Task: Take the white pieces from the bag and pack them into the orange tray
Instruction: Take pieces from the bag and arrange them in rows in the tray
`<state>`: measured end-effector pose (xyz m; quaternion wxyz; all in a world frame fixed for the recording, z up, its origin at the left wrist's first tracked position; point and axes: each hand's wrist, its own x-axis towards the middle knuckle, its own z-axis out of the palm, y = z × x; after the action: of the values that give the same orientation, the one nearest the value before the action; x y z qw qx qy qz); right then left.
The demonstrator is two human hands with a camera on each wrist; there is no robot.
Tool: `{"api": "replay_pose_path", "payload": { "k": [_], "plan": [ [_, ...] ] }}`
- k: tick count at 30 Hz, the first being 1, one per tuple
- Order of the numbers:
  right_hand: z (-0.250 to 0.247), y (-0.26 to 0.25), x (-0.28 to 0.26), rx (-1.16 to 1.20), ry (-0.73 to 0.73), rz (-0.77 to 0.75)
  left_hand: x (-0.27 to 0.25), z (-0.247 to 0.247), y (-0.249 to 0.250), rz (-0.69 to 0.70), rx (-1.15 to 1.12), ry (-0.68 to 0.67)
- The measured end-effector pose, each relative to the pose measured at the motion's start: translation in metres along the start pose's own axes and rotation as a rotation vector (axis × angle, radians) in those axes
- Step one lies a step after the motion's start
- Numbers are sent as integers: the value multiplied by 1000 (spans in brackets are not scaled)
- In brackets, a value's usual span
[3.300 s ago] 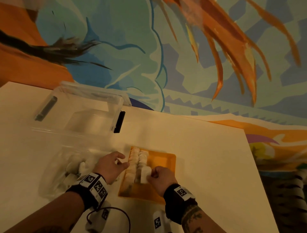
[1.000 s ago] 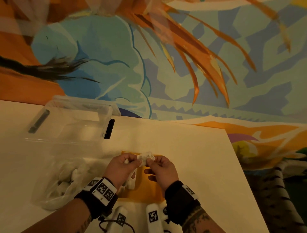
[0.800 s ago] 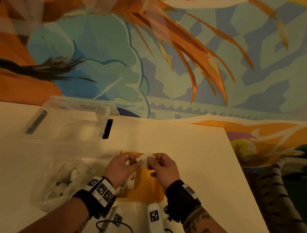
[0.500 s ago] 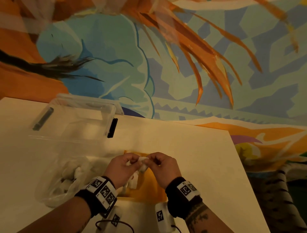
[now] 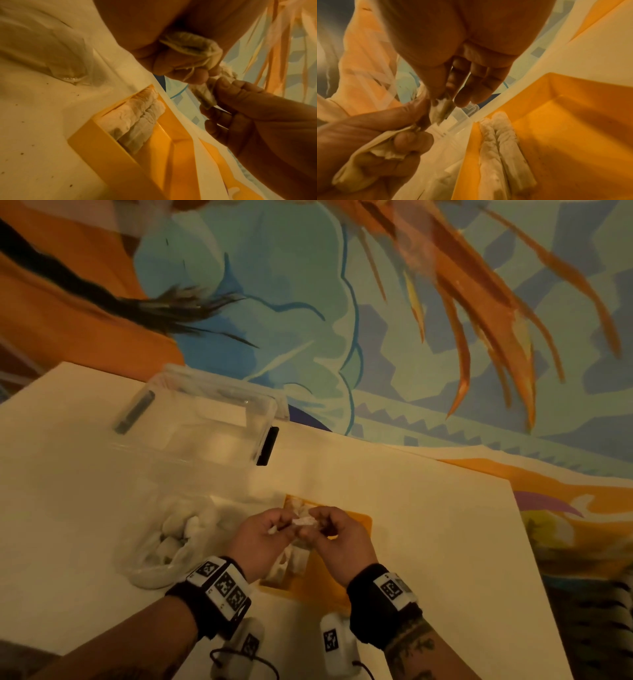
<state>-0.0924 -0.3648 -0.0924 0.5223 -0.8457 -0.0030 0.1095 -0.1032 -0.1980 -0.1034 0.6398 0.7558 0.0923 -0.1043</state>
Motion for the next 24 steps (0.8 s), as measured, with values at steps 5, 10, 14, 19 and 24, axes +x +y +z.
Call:
{"api": "replay_pose_path", "payload": {
  "k": [5, 10, 14, 19, 24],
  "plan": [
    [8, 18, 6, -66, 6, 74, 6, -8, -13, -52, 47, 1],
    [16, 50, 14, -291, -79, 338, 20, -31, -35, -127, 423, 75],
    [31, 57, 19, -355, -210, 482, 25, -33, -54, -259, 540, -49],
    [41, 64, 28, -438, -158, 566, 27, -32, -66, -239, 608, -110],
    [43, 74, 28, -463, -167, 643, 30, -35, -66, -245, 608, -131]
  ]
}}
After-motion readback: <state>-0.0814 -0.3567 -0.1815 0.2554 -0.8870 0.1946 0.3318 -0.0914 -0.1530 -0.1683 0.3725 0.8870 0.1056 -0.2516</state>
